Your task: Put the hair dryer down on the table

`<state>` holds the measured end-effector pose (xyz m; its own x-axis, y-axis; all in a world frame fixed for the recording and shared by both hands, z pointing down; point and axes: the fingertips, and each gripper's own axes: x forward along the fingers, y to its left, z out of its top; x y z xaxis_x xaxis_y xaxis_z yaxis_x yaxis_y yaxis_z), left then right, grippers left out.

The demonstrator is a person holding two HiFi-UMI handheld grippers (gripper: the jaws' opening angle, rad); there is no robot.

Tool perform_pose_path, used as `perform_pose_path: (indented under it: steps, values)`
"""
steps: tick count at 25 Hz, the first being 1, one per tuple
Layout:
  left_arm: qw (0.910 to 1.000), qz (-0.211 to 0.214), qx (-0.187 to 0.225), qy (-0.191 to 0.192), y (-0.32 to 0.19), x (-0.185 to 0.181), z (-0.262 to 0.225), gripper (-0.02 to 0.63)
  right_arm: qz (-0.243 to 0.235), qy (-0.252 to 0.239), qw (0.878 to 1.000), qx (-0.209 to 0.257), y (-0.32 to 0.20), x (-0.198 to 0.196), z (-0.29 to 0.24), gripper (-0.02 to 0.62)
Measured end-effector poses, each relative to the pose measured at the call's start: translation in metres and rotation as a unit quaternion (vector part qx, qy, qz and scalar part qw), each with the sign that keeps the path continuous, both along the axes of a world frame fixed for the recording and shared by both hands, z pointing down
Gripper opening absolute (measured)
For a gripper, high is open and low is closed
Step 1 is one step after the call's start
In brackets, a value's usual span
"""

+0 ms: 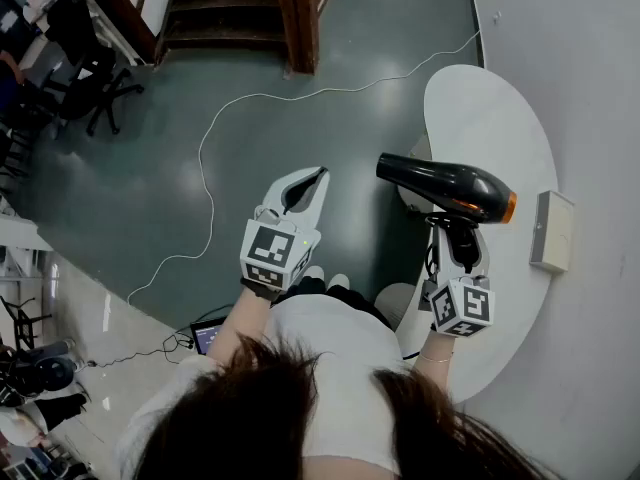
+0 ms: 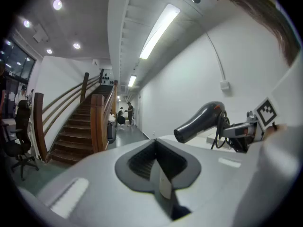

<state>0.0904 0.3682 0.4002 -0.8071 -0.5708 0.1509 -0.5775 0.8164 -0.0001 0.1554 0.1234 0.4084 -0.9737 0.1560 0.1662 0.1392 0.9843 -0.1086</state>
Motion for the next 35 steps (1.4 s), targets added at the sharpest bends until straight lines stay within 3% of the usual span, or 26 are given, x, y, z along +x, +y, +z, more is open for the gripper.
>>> perform_pose_path:
  steps: [10, 17, 28, 35]
  values:
    - [1.0000, -0.003, -0.003, 0.002, -0.002, 0.008, -0.001, 0.058, -0.009, -0.009, 1.000, -0.004, -0.002, 0.003, -0.005, 0.230]
    - [1.0000, -0.001, -0.001, -0.002, -0.004, -0.005, 0.005, 0.058, -0.011, 0.000, 1.000, -0.003, -0.004, -0.010, 0.006, 0.230]
    - [0.9997, 0.008, 0.013, -0.017, 0.005, -0.160, 0.000, 0.058, 0.009, -0.010, 1.000, -0.026, -0.003, -0.159, -0.001, 0.230]
    - [0.9994, 0.029, 0.007, -0.016, -0.001, -0.228, 0.000, 0.058, 0.038, -0.010, 0.998, -0.053, -0.012, -0.214, 0.001, 0.230]
